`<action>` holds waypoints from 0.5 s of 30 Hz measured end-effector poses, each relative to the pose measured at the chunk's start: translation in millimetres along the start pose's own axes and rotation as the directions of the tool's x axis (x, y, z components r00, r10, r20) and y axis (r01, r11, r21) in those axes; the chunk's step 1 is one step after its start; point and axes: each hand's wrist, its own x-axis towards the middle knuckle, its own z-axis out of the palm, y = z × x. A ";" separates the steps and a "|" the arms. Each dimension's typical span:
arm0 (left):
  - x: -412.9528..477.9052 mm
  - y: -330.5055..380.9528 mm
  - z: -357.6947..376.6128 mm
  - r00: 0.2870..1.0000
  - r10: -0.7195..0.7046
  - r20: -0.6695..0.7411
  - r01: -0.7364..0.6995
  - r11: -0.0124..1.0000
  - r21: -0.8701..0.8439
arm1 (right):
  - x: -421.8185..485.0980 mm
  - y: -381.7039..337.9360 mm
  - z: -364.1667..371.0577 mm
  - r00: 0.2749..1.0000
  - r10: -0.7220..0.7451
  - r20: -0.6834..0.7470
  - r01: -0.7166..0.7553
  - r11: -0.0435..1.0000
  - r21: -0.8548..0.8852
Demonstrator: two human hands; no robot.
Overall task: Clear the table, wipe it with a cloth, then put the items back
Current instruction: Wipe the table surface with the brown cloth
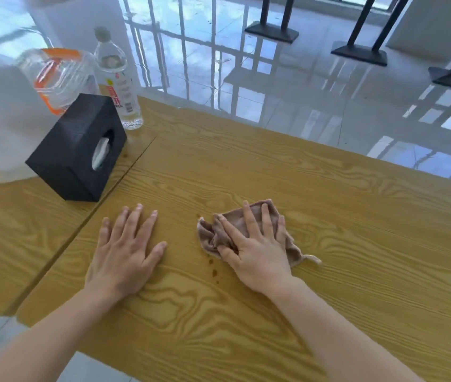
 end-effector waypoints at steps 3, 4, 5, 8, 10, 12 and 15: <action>-0.9 -0.5 -2.1 1.000 0.006 0.006 -0.006 1.000 0.012 | -22.8 9.2 0.5 0.997 -0.056 -0.051 0.054 0.998 -0.043; -1.6 -0.6 -1.8 1.000 0.005 0.004 -0.005 1.000 0.017 | -39.5 22.5 2.6 0.998 -0.018 -0.052 0.017 1.000 -0.019; -1.9 -0.4 -1.6 1.000 0.004 0.000 -0.004 1.000 0.018 | -61.0 34.5 7.9 0.998 0.028 -0.058 -0.028 1.000 -0.005; -0.9 1.1 1.3 1.000 -0.010 -0.017 0.010 1.000 0.017 | -138.6 37.3 23.4 0.982 0.130 -0.139 -0.129 0.992 0.019; 0.5 1.3 3.5 1.000 -0.011 -0.024 0.012 0.999 0.032 | -164.6 33.0 30.9 0.987 0.115 -0.110 -0.112 0.993 0.039; 0.6 0.5 3.3 1.000 -0.005 -0.020 0.006 0.999 0.040 | -149.4 36.9 30.1 0.993 0.080 -0.086 -0.085 0.995 -0.055; -1.6 0.5 1.7 1.000 -0.008 -0.018 0.009 0.999 0.037 | -81.8 45.7 8.9 0.957 0.278 -0.083 -0.279 0.960 0.007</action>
